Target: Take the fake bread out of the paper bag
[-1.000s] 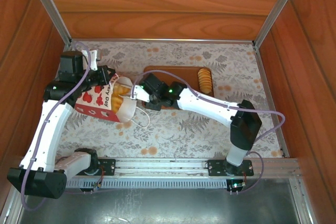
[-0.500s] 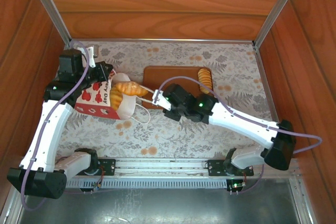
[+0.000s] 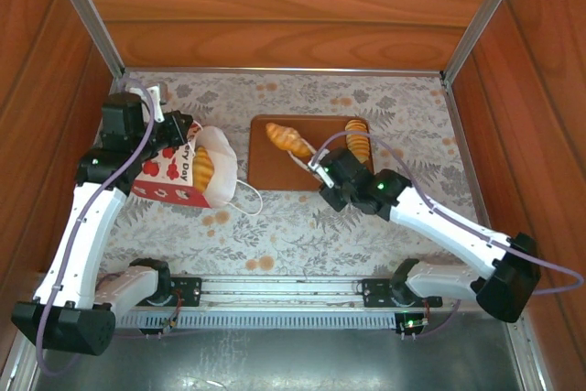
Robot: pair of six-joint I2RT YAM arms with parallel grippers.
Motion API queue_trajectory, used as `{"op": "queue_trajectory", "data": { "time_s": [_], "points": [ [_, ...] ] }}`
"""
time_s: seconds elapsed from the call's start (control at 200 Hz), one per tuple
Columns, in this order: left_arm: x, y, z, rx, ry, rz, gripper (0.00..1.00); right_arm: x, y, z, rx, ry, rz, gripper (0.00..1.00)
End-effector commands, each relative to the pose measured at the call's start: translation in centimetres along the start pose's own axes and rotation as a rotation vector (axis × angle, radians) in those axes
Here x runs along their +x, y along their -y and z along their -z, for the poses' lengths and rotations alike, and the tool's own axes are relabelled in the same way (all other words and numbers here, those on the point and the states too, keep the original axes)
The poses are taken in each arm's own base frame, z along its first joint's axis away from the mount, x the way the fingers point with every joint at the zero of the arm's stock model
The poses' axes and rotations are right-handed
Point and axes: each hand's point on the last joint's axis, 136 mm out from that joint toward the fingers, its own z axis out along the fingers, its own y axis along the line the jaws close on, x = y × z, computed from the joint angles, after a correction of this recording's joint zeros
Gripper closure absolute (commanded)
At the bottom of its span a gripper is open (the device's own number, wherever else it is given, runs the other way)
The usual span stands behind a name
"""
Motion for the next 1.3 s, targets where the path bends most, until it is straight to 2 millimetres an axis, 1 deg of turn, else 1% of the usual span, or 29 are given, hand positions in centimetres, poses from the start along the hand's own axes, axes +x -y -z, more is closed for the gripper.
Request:
{"op": "queue_trajectory", "data": {
  "time_s": [0.0,0.125,0.23,0.345,0.445,0.585,0.62,0.71,0.755,0.785,0.885,1.015,1.065,1.085,1.095,1.11,1.294],
  "points": [
    [-0.7,0.5,0.5,0.011,0.04,-0.023,1.0,1.4,0.8,-1.0,0.014,-0.118,-0.153,0.6],
    [-0.7,0.5,0.6,0.015,0.04,-0.025,1.0,3.1,1.4,-2.2,0.037,-0.271,-0.193,0.59],
    [-0.6,0.6,0.6,0.019,0.038,-0.022,1.0,3.8,0.4,-2.8,-0.018,-0.351,-0.18,0.58],
    [-0.6,0.7,0.8,0.024,0.042,-0.025,1.0,3.5,-1.6,-2.4,-0.144,-0.363,-0.176,0.53],
    [-0.6,0.8,0.9,0.025,0.044,-0.025,1.0,2.7,-2.2,-1.3,-0.205,-0.334,-0.178,0.5],
    [-0.4,1.1,0.9,0.046,0.034,-0.026,1.0,1.1,-0.9,0.7,-0.196,-0.24,-0.172,0.47],
    [-0.4,1.1,0.9,0.046,0.035,-0.026,1.0,0.8,-0.3,1.1,-0.185,-0.222,-0.183,0.46],
    [-0.4,1.1,1.0,0.045,0.037,-0.022,1.0,-0.2,2.0,1.9,-0.175,-0.219,-0.309,0.46],
    [-0.4,1.1,1.0,0.047,0.039,-0.019,1.0,-0.8,2.6,2.1,-0.208,-0.236,-0.387,0.46],
    [-0.3,1.1,1.0,0.048,0.036,-0.017,1.0,-1.2,2.6,2.1,-0.249,-0.248,-0.426,0.46],
    [-0.3,1.2,1.1,0.05,0.04,-0.015,1.0,-2.6,2.4,1.7,-0.325,-0.305,-0.496,0.47],
    [-0.3,1.2,1.1,0.05,0.043,-0.015,1.0,-4.1,2.0,0.4,-0.372,-0.353,-0.515,0.47],
    [-0.3,1.1,1.1,0.05,0.042,-0.013,1.0,-4.2,2.1,-0.2,-0.355,-0.379,-0.511,0.47],
    [-0.3,1.1,1.1,0.049,0.041,-0.013,1.0,-4.3,2.2,-0.1,-0.349,-0.38,-0.507,0.47],
    [-0.3,1.1,1.1,0.049,0.042,-0.013,1.0,-4.1,2.0,-0.7,-0.347,-0.406,-0.504,0.46],
    [-0.3,1.1,1.1,0.05,0.042,-0.014,1.0,-4.1,2.0,-1.0,-0.345,-0.419,-0.498,0.46],
    [-0.2,1.0,0.9,0.045,0.039,-0.014,1.0,-4.9,1.3,-2.2,-0.339,-0.45,-0.448,0.45]
  ]
}}
